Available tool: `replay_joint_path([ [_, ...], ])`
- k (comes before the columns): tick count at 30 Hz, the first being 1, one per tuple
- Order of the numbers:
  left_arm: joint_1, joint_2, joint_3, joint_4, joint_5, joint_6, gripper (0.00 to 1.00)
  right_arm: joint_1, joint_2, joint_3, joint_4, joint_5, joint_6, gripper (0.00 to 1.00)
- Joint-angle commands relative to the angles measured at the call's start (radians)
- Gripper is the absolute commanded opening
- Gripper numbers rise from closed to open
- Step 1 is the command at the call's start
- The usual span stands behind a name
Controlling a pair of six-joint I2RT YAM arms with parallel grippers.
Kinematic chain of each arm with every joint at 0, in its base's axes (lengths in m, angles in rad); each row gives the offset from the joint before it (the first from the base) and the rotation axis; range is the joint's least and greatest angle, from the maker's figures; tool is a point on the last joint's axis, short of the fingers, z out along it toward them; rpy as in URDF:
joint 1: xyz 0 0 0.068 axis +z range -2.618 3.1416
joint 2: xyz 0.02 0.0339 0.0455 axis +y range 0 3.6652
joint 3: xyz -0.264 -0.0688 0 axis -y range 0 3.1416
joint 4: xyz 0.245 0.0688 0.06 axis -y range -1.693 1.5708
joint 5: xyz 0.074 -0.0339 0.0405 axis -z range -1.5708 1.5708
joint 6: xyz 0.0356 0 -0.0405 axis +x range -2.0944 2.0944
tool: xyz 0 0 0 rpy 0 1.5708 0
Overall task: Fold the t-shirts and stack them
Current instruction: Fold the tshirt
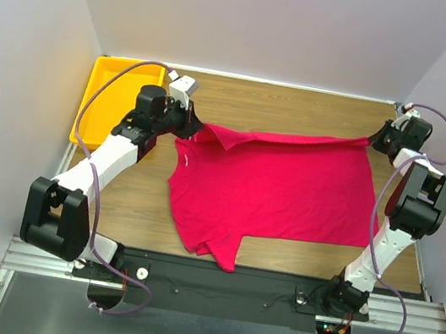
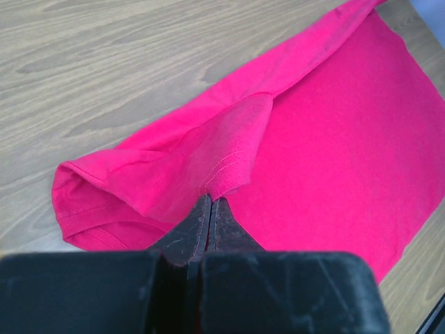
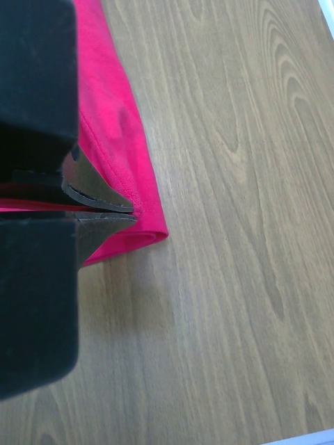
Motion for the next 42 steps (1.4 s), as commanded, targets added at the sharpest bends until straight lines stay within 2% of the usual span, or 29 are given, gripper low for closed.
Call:
replay_joint_path([
  [1,0.004,-0.047,-0.020,0.025,0.029,0.000,0.00,-0.016,-0.054,-0.007,0.049,0.000,-0.019,0.03],
  [33,0.000,-0.046,-0.051,-0.018,0.071,0.028,0.00,-0.034,-0.063,-0.042,0.052,-0.014,-0.033,0.03],
  [42,0.000,-0.083,-0.078,-0.025,0.054,0.025,0.00,-0.042,-0.112,-0.102,0.054,-0.044,-0.056,0.04],
])
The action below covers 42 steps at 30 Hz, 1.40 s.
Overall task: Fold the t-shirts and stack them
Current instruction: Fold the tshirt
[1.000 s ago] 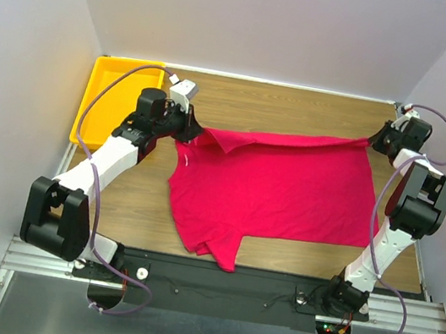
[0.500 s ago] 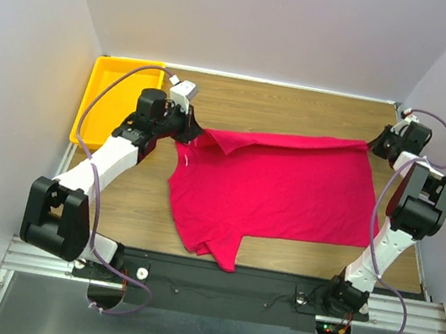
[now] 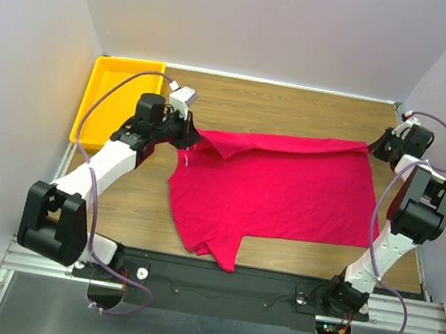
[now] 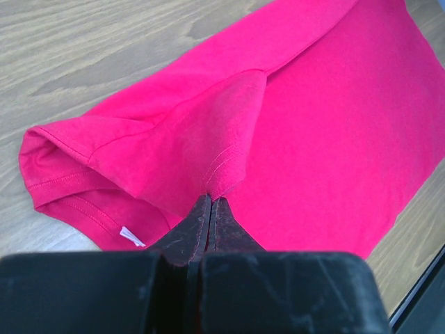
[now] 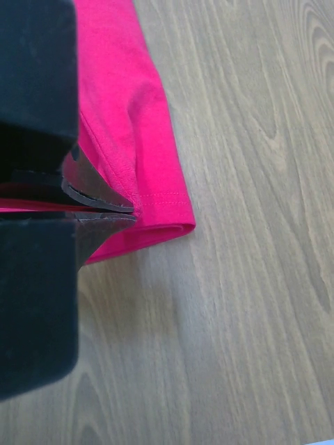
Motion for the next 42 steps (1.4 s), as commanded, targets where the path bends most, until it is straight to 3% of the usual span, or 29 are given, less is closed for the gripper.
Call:
replay_joint_path([
  [1,0.000,-0.059,-0.018,0.023,0.013,0.012,0.00,-0.016,-0.070,-0.018,0.054,-0.025,-0.031,0.04],
  [42,-0.002,-0.019,-0.077,0.035,0.036,-0.002,0.00,-0.030,-0.055,-0.051,0.052,-0.016,-0.031,0.06],
])
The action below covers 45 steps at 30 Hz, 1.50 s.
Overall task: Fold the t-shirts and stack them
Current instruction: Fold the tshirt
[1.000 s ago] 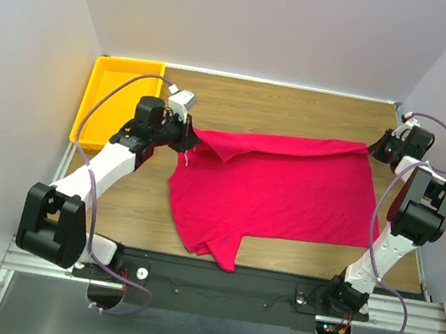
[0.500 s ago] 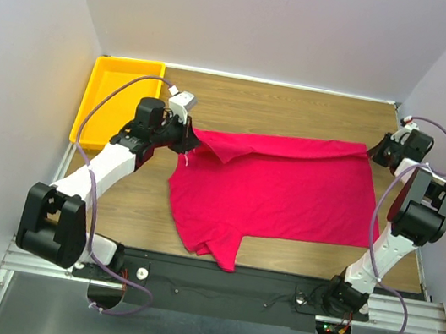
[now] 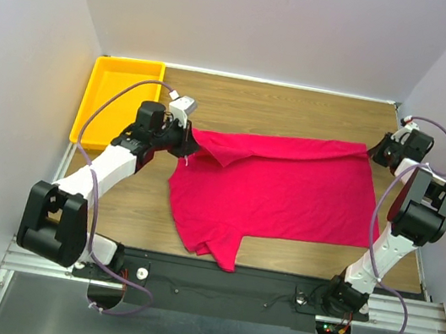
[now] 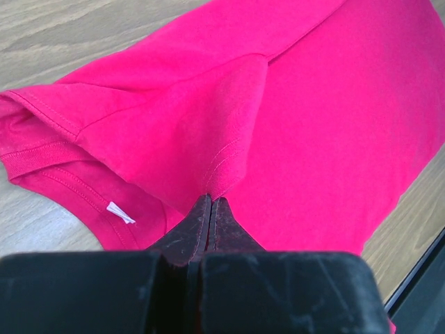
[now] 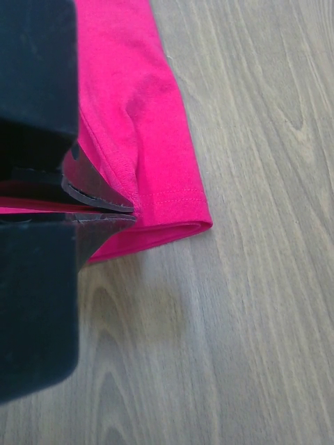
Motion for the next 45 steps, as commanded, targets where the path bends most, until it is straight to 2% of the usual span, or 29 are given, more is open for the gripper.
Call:
replay_joint_path([
  [1,-0.002,-0.006,0.000,0.035,0.023,-0.002,0.00,-0.015,-0.028,0.007,0.050,0.000,-0.015,0.06],
  [30,-0.003,-0.002,0.007,0.036,0.001,-0.010,0.00,-0.019,-0.068,-0.036,0.050,-0.001,-0.020,0.06],
  [37,-0.002,-0.018,0.001,0.027,0.007,-0.007,0.00,-0.022,-0.061,-0.028,0.050,0.002,-0.020,0.09],
  [39,-0.003,-0.020,0.001,0.025,0.012,-0.006,0.00,-0.022,-0.061,-0.028,0.050,0.000,-0.021,0.16],
  [40,-0.002,-0.017,0.001,0.025,0.021,-0.006,0.00,-0.022,-0.061,-0.027,0.049,-0.004,-0.020,0.31],
  [42,-0.003,-0.008,0.003,0.025,0.027,-0.006,0.00,-0.022,-0.071,-0.034,0.049,-0.013,-0.021,0.48],
  [44,-0.002,-0.005,0.003,0.025,0.033,-0.006,0.00,-0.024,-0.105,-0.043,0.050,-0.014,-0.022,0.71],
  [45,-0.002,-0.002,0.003,0.027,0.032,-0.004,0.00,-0.024,-0.122,-0.054,0.050,-0.018,-0.020,0.72],
])
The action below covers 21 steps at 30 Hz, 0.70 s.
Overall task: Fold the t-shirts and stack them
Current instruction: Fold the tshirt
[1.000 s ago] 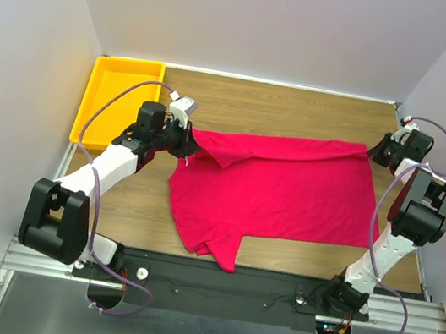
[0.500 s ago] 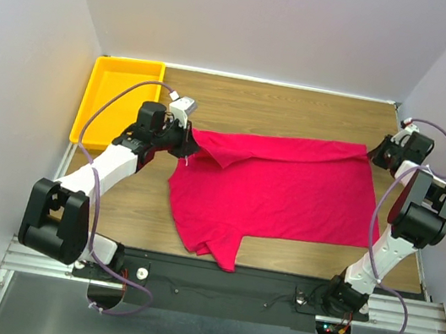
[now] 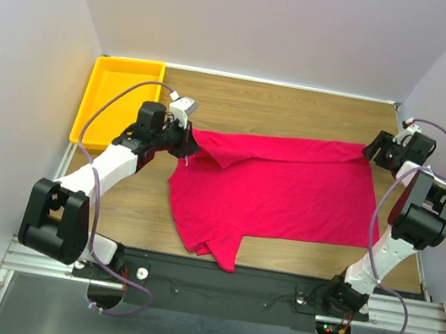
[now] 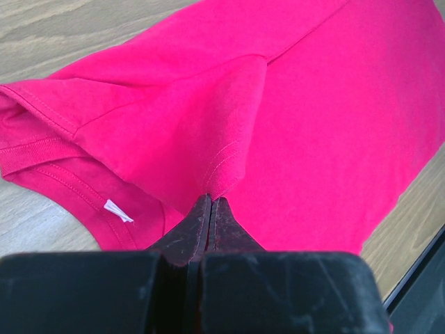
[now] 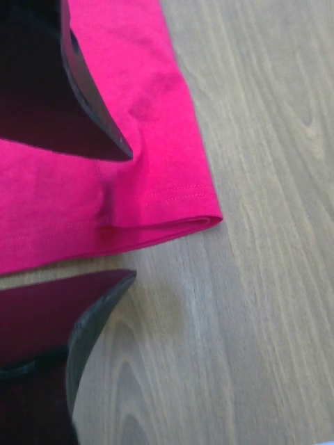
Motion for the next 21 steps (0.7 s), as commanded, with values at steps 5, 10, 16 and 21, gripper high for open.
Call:
replay_joint_path([
  [5,-0.002,-0.021,0.004,0.030,0.033,0.011,0.00,-0.013,-0.178,-0.051,0.048,-0.056,-0.013,0.73],
  [10,-0.002,-0.029,0.004,0.030,0.034,0.011,0.00,-0.013,-0.156,-0.037,0.048,-0.056,-0.010,0.73],
  [16,-0.003,-0.038,0.000,0.028,0.034,0.010,0.00,-0.013,-0.038,0.073,0.007,-0.024,0.095,0.63],
  [21,-0.003,-0.041,-0.006,0.027,0.037,0.011,0.00,-0.013,-0.017,0.092,-0.036,0.018,0.101,0.57],
])
